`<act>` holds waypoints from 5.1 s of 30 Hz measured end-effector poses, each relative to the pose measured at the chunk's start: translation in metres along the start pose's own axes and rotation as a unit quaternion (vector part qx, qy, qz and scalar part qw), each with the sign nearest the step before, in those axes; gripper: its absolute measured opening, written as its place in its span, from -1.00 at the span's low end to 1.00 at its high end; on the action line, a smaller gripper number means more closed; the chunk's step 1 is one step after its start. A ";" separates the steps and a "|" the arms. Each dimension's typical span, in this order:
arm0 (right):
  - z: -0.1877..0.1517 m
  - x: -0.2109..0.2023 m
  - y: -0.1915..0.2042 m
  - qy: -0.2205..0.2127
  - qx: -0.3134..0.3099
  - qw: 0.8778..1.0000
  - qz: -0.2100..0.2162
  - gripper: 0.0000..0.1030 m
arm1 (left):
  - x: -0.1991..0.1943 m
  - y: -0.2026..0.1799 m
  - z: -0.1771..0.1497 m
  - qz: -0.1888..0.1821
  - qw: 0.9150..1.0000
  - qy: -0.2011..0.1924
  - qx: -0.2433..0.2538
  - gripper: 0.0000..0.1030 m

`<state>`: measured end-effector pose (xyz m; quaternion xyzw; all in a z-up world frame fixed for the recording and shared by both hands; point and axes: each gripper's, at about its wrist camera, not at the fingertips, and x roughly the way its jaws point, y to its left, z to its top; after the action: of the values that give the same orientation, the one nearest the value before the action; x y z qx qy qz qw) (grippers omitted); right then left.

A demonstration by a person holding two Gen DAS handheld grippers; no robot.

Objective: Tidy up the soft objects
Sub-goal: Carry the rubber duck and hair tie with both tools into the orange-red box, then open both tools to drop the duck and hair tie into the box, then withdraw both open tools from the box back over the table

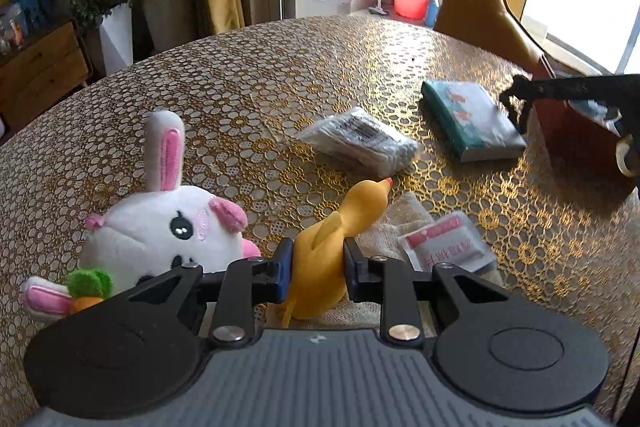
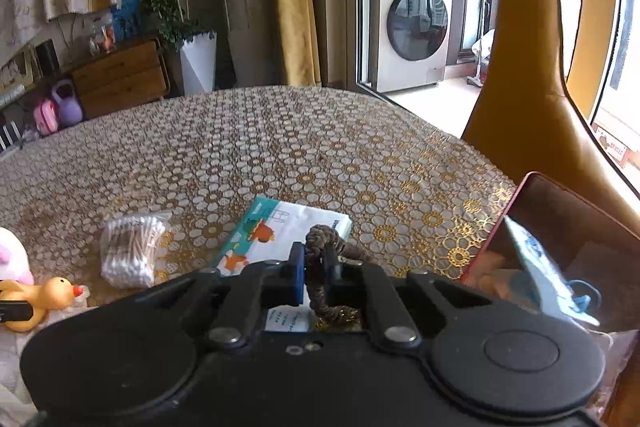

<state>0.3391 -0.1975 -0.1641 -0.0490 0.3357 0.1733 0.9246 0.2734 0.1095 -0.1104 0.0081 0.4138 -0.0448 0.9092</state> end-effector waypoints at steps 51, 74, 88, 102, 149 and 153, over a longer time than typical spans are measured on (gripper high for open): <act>-0.009 -0.167 -0.137 -0.044 0.072 0.996 -0.004 -0.85 | -0.045 -0.270 0.107 -0.131 0.986 -0.037 0.101 -0.51; -0.014 -0.075 -0.210 -0.016 0.109 0.993 -0.042 -0.85 | 0.076 -0.356 0.134 -0.112 0.984 0.030 0.133 -0.51; -0.036 -0.044 -0.204 0.029 0.133 0.990 -0.023 -0.84 | 0.100 -0.356 0.128 -0.107 0.985 0.057 0.120 -0.50; -0.038 -0.051 -0.203 0.042 0.144 0.988 -0.018 -0.64 | 0.090 -0.341 0.130 -0.118 0.988 0.040 0.088 0.30; -0.021 -0.204 -0.030 -0.033 0.070 0.993 0.092 0.50 | -0.147 -0.137 0.061 -0.075 0.994 -0.077 0.031 0.63; -0.023 -0.201 -0.010 -0.029 0.064 0.992 0.105 0.60 | -0.153 -0.112 0.049 -0.064 0.994 -0.081 0.024 0.64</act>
<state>0.1854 -0.2694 -0.0543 0.0506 0.3226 0.2491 0.9118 0.2004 0.0069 0.0390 -0.0006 0.3376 -0.1132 0.9344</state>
